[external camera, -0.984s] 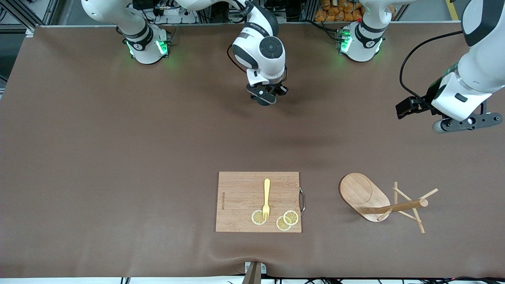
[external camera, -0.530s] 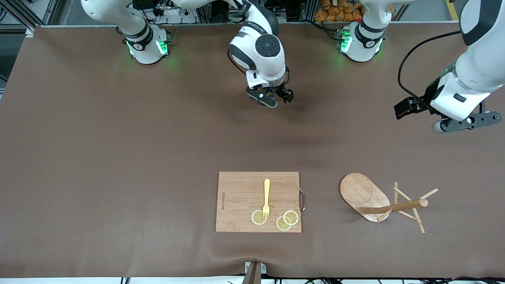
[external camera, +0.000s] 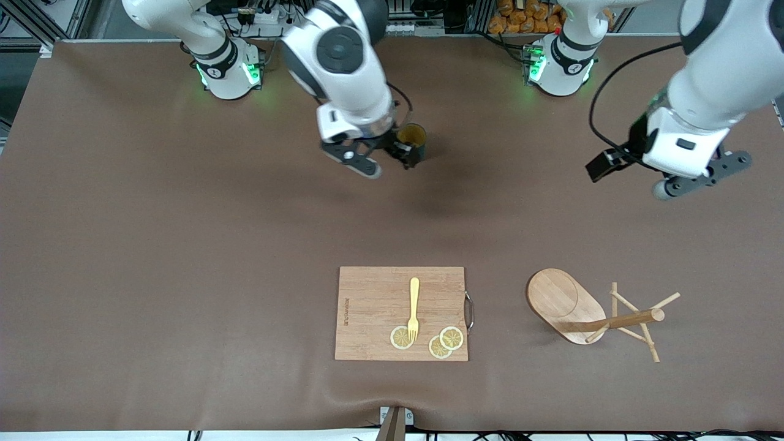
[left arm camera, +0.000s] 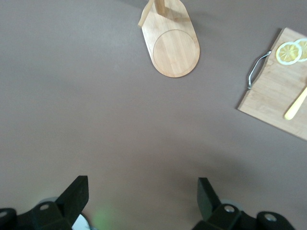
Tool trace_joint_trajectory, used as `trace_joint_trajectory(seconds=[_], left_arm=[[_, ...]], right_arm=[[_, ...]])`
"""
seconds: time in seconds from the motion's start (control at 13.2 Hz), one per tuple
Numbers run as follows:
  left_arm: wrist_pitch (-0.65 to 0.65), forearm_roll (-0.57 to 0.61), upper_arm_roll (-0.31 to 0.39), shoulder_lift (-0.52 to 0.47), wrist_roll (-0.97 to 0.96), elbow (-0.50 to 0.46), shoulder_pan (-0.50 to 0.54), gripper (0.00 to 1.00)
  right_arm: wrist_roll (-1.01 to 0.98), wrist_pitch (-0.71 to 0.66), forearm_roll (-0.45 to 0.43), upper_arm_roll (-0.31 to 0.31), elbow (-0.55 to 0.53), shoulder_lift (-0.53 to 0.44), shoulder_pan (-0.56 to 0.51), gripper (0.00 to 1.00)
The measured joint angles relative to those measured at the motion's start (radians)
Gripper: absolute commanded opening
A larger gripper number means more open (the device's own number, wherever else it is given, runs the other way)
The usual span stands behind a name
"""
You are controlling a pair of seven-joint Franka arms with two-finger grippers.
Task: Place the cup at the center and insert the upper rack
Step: 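Set down the mug and open the right gripper while the left gripper approaches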
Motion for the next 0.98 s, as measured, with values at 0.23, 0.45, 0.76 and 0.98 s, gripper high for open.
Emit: trace_joint_trajectory(seconds=[0.23, 0.45, 0.76, 0.98], left_arm=[[-0.002, 0.0, -0.078, -0.007, -0.238, 0.013, -0.005, 1.0], [-0.002, 0.0, -0.164, -0.007, -0.501, 0.018, -0.031, 1.0], [-0.002, 0.045, -0.185, 0.036, -0.817, 0.02, -0.205, 1.0], [-0.002, 0.173, -0.171, 0.145, -1.045, 0.055, -0.414, 1.0]], right_arm=[[-0.181, -0.15, -0.001, -0.001, 0.02, -0.095, -0.147, 1.0], [-0.446, -0.297, -0.002, -0.003, 0.024, -0.177, -0.318, 1.0], [-0.841, -0.401, -0.017, -0.006, 0.034, -0.229, -0.578, 1.0], [-1.123, -0.399, -0.066, -0.007, 0.035, -0.229, -0.741, 1.0]])
